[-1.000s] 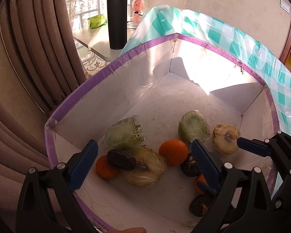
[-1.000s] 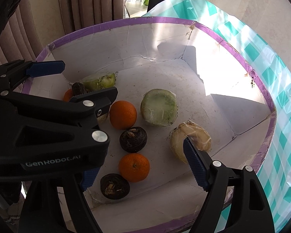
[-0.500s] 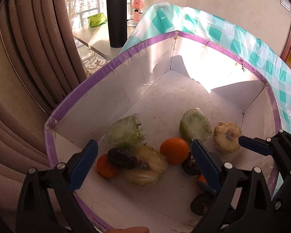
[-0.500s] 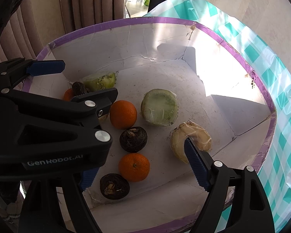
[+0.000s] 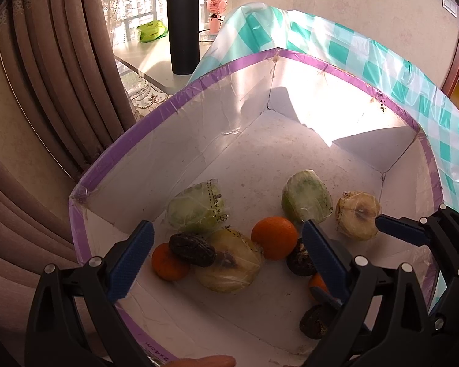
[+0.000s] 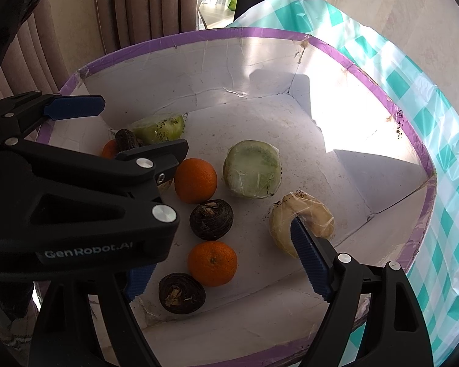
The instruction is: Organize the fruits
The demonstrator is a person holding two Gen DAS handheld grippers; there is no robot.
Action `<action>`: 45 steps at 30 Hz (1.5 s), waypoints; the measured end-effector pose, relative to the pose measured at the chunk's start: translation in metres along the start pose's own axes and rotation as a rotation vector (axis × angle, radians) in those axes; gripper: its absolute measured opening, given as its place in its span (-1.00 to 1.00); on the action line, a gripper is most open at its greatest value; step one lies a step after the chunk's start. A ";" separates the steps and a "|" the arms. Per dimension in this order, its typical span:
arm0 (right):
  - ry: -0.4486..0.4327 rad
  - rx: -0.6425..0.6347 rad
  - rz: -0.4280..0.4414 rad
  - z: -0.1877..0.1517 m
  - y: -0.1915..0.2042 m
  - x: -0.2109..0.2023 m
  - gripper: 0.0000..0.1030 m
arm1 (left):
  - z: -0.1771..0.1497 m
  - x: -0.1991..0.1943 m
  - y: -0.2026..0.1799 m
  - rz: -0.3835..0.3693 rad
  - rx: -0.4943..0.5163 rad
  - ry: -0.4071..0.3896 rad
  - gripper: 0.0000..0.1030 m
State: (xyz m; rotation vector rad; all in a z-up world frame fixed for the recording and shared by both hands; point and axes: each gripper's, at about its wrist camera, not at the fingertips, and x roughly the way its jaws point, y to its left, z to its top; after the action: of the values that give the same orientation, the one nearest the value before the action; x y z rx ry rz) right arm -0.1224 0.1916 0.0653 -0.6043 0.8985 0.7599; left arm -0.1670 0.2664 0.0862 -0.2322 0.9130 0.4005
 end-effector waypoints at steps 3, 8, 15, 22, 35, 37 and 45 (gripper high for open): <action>0.000 0.001 -0.001 0.000 0.001 0.000 0.53 | 0.000 0.000 0.000 -0.001 0.001 0.000 0.90; 0.000 0.002 -0.002 0.001 0.001 0.000 0.53 | 0.001 0.000 0.000 -0.003 0.001 -0.001 0.90; -0.001 0.002 -0.004 0.000 0.001 0.000 0.54 | 0.001 -0.001 0.000 -0.008 0.003 -0.003 0.91; 0.000 0.002 -0.004 0.000 0.001 0.000 0.54 | 0.000 -0.001 -0.001 -0.007 0.003 -0.002 0.91; -0.005 0.006 -0.002 0.000 0.003 0.001 0.54 | 0.002 0.001 -0.001 -0.021 0.024 0.016 0.95; -0.008 0.005 0.002 0.000 0.003 0.000 0.54 | 0.001 0.001 0.000 -0.014 0.021 0.010 0.95; -0.057 0.010 0.030 0.000 0.002 -0.005 0.60 | 0.004 -0.002 -0.001 0.069 0.012 -0.027 0.91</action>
State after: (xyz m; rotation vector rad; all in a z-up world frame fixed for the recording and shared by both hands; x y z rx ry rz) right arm -0.1261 0.1910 0.0689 -0.5584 0.8600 0.7959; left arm -0.1643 0.2662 0.0901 -0.1848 0.8983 0.4606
